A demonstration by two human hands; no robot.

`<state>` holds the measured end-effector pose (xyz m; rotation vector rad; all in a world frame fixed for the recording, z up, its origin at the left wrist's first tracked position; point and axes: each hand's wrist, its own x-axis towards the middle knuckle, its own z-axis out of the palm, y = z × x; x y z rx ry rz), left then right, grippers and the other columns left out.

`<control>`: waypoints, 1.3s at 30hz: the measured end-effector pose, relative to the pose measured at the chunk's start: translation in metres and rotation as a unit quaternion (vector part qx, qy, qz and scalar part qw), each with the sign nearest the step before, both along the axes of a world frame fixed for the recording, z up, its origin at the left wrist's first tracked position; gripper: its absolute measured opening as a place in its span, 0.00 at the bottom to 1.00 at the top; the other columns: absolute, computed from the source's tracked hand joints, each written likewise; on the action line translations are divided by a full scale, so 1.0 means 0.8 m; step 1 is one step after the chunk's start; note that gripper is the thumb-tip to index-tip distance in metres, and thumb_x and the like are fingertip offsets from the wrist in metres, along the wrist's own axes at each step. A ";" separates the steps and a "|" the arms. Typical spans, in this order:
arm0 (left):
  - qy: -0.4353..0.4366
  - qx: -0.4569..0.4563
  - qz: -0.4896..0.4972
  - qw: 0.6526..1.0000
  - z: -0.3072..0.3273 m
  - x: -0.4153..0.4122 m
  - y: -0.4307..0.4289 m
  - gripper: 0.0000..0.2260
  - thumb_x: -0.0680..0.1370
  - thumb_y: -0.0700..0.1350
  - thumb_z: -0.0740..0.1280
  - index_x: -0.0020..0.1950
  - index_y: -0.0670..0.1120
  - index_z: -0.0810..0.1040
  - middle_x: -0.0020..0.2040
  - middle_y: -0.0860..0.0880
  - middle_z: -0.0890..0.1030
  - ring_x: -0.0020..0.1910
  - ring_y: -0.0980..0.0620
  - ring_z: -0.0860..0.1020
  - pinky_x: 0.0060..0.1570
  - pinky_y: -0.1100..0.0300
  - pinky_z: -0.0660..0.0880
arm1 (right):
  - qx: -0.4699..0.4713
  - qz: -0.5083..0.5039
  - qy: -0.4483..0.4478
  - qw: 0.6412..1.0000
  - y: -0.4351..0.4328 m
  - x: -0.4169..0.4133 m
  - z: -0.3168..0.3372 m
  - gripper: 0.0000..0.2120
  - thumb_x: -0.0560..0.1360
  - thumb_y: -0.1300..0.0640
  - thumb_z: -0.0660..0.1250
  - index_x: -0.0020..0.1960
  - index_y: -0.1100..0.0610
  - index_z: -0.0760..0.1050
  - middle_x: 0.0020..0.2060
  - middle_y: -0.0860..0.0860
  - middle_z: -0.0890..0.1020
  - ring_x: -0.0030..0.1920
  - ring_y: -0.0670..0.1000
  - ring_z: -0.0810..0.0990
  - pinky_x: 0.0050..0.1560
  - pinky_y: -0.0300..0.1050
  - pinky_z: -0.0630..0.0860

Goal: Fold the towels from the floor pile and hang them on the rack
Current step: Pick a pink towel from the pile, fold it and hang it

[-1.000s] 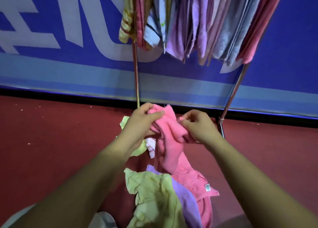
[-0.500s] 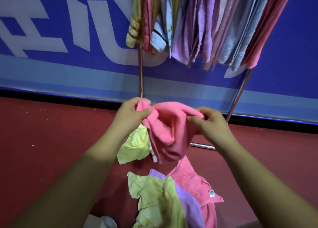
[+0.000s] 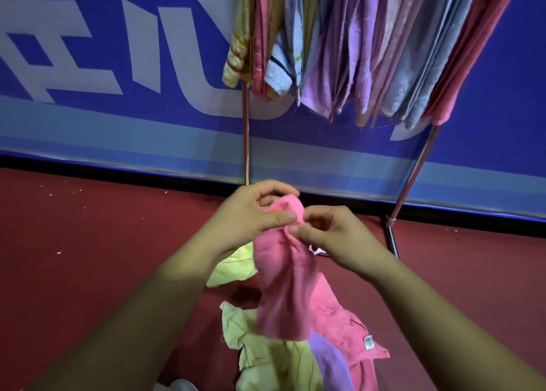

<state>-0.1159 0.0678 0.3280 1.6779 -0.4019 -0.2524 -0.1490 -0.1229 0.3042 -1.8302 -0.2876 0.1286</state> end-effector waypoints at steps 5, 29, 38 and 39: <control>-0.020 0.138 -0.015 0.990 0.004 0.013 0.034 0.06 0.74 0.38 0.75 0.50 0.47 0.84 0.44 0.52 0.84 0.44 0.58 0.80 0.46 0.64 0.75 | 0.067 -0.129 -0.021 0.989 -0.015 0.008 0.007 0.09 0.75 0.62 0.74 0.38 0.62 0.77 0.31 0.51 0.77 0.34 0.46 0.73 0.38 0.43 0.69; -0.010 -0.019 0.275 0.961 -0.001 0.026 0.036 0.12 0.80 0.44 0.68 0.36 0.48 0.78 0.33 0.48 0.74 0.32 0.53 0.70 0.35 0.59 0.66 | -0.451 -0.068 0.029 0.889 -0.053 0.016 -0.007 0.16 0.71 0.56 0.75 0.31 0.56 0.70 0.31 0.52 0.77 0.35 0.54 0.76 0.34 0.47 0.68; -0.007 0.126 0.021 0.992 -0.009 0.017 0.035 0.07 0.76 0.39 0.71 0.50 0.49 0.79 0.37 0.51 0.83 0.34 0.58 0.78 0.40 0.60 0.73 | -0.088 -0.190 0.025 0.977 -0.024 0.007 0.012 0.06 0.70 0.55 0.78 0.40 0.57 0.84 0.35 0.55 0.86 0.33 0.46 0.79 0.35 0.42 0.75; 0.007 0.116 -0.025 0.993 -0.012 0.011 0.026 0.12 0.77 0.38 0.71 0.57 0.50 0.77 0.37 0.48 0.84 0.35 0.56 0.79 0.38 0.60 0.73 | -0.066 -0.171 0.030 0.982 -0.017 0.005 0.013 0.08 0.69 0.54 0.80 0.40 0.57 0.84 0.35 0.55 0.85 0.32 0.45 0.78 0.35 0.41 0.75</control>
